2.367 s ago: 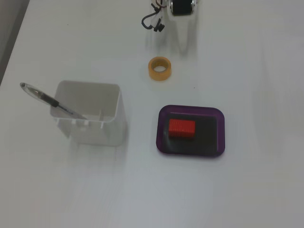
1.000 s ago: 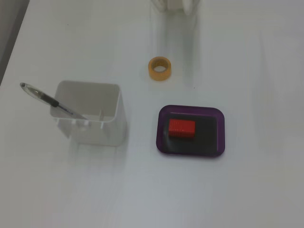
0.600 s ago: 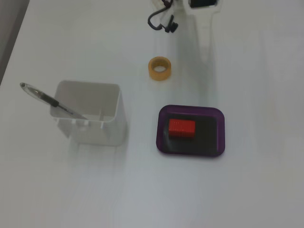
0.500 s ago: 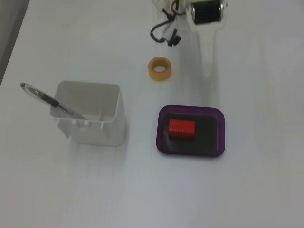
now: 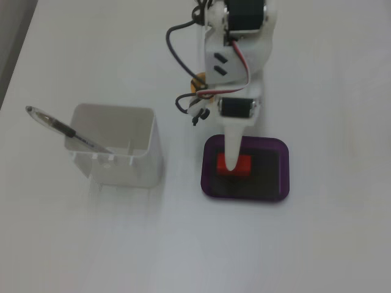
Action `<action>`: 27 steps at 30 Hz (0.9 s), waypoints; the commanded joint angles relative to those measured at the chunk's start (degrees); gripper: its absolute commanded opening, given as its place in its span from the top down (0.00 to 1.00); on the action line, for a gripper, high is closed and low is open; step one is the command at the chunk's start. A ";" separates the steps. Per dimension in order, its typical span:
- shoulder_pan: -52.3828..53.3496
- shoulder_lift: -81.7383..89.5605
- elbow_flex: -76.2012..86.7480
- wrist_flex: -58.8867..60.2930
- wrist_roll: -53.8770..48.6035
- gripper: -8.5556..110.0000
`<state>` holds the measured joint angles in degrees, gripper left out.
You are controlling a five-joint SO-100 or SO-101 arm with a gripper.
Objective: Remove the cube from the box.
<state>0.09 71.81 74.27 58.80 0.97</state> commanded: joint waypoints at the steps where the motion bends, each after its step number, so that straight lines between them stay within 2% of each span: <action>1: 1.23 -1.85 -6.15 -0.18 0.44 0.70; 13: 0.53 -8.35 -7.82 -0.97 -0.26 0.71; 24: 0.44 -10.11 -7.91 -3.43 -2.20 0.93; 27: 0.26 -9.67 -7.91 -3.25 -2.11 0.93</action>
<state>0.79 61.00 67.76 56.07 -0.88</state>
